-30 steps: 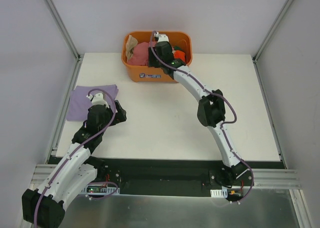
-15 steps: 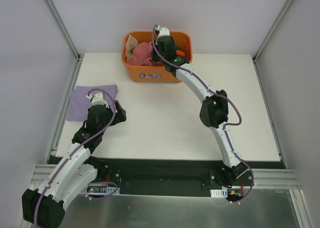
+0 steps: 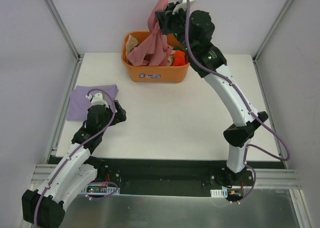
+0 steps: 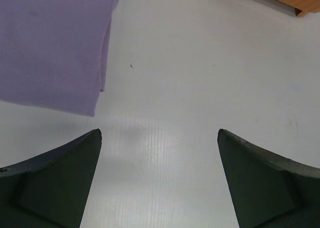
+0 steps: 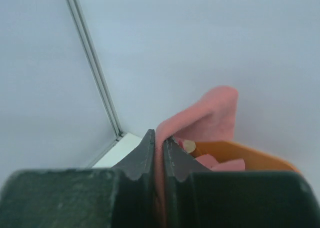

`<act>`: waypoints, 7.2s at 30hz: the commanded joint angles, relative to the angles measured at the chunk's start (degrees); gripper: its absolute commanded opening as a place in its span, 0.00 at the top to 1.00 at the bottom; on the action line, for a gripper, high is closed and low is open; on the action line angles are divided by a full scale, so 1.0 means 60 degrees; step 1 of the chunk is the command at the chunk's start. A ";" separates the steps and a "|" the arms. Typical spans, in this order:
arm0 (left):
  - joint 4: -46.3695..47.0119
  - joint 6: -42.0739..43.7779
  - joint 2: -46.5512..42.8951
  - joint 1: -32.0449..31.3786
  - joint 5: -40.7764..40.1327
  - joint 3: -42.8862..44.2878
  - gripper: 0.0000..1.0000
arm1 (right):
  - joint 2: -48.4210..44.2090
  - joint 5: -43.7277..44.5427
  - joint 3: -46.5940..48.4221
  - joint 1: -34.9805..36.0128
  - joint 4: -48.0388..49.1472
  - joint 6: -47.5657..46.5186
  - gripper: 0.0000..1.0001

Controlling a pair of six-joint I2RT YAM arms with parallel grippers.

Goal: Fold and stack the t-shirts
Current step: Move the tshirt to the center of the board, then flatten out the tshirt

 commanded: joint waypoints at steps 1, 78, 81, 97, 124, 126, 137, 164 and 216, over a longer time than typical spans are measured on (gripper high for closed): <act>0.0140 -0.0172 -0.0175 0.0048 -0.0041 0.0180 0.01 | -0.1063 -0.0262 0.0275 0.0308 0.0830 -0.0567 0.99; 0.0654 0.0148 1.1645 -0.1577 0.2570 0.8470 0.24 | -1.0529 0.4835 -1.7962 -0.4379 -0.1470 0.3695 0.99; 0.0449 0.1143 1.2054 -0.1812 0.1894 0.8952 0.21 | -1.0514 0.4776 -1.7962 -0.4437 -0.1470 0.3680 0.99; -0.1222 0.2113 1.3478 -0.2076 0.1278 1.1328 1.00 | -1.0748 0.4426 -1.7919 -0.4671 -0.1557 0.3490 0.99; -0.1031 0.1966 0.1582 -0.2150 0.3635 1.1339 1.00 | -1.2567 -0.3001 -0.6189 -0.4672 -0.4208 0.2025 0.99; -0.1017 0.2025 0.1728 -0.2150 0.3491 1.1560 1.00 | -1.2171 -0.2872 -0.5631 -0.4672 -0.4340 0.1966 1.00; -0.1601 0.3064 0.4523 -0.2091 -0.0229 1.2349 1.00 | -1.0091 0.0893 -0.6740 -0.4672 -0.3932 0.0414 0.99; -0.3009 -0.0788 0.3451 -0.1666 0.1159 0.4295 0.98 | -0.9319 0.3588 -1.3861 -0.5271 -0.3345 0.0324 0.91; 0.3204 -0.2679 0.9347 -0.5900 0.4532 0.4835 0.01 | -0.0741 -0.3456 -1.0302 -0.3440 0.0230 0.0942 0.13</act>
